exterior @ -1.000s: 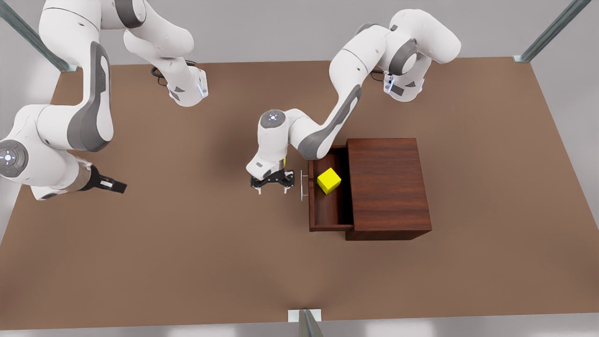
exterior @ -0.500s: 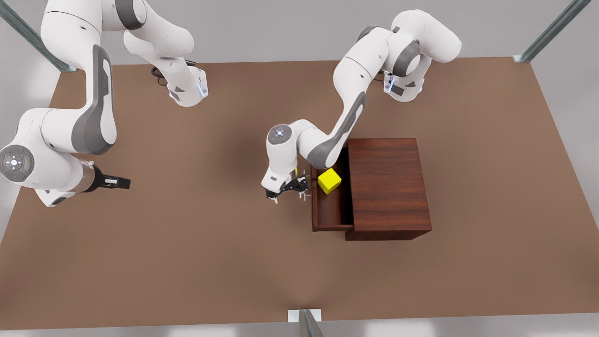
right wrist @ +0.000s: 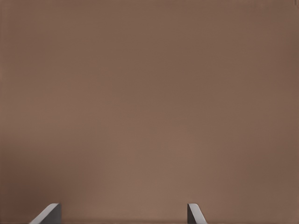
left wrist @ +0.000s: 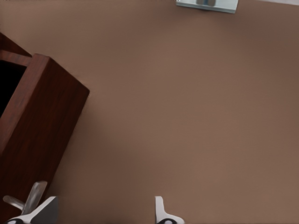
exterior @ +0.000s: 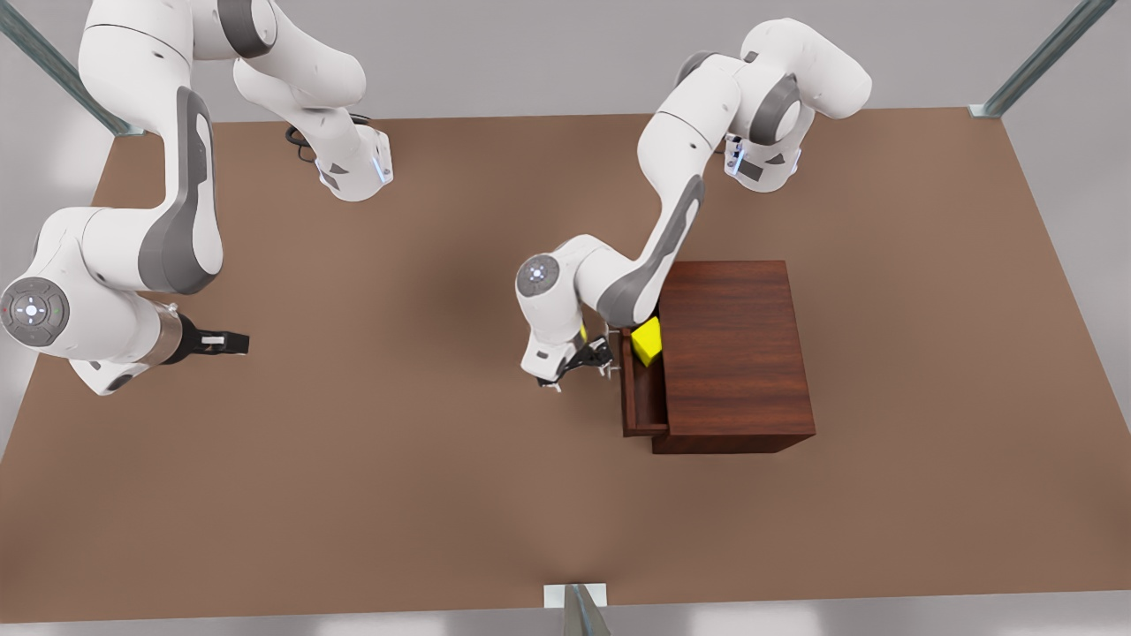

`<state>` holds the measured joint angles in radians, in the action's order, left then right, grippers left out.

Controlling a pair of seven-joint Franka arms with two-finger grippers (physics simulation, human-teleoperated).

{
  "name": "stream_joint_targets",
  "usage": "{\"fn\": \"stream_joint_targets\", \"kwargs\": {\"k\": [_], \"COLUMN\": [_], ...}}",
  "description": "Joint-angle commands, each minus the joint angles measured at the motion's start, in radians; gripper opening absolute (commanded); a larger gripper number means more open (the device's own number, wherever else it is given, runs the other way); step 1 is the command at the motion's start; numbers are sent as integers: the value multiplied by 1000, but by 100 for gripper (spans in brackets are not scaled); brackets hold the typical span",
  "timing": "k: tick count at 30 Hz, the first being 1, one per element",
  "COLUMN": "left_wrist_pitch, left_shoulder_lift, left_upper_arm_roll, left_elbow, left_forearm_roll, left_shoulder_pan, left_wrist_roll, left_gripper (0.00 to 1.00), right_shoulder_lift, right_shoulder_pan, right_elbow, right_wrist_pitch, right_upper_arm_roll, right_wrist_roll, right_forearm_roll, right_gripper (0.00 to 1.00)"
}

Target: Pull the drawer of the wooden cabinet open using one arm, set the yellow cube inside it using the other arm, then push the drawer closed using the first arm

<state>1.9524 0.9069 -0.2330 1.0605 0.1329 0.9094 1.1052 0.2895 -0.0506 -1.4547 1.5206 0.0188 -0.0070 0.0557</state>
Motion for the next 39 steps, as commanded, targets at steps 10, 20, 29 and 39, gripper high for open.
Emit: {"fn": "stream_joint_targets", "kwargs": {"k": [10,20,29,39], "left_wrist_pitch": [-104,-273,-346,-260], "left_shoulder_lift": [-10,-189,-714,-758], "left_upper_arm_roll": [-32,-68,-77,334], "left_elbow": [-1,-19,388,437], "left_forearm_roll": [5,-170,-351,-257], "left_shoulder_pan": [-53,-83,-471,-897], "left_wrist_roll": [-149,-185,-1159,-1122], "left_gripper": [100,100,100,100], "right_shoulder_lift": [-1,0,0,0], "right_shoulder_pan": [0,0,0,0], "right_elbow": [0,0,0,0], "right_wrist_pitch": [0,0,0,0], "right_upper_arm_roll": [1,1,1,1], "right_wrist_roll": [-62,-62,-62,-62], "right_forearm_roll": [-1,-1,-1,-1], "right_gripper": [100,100,100,100]}}
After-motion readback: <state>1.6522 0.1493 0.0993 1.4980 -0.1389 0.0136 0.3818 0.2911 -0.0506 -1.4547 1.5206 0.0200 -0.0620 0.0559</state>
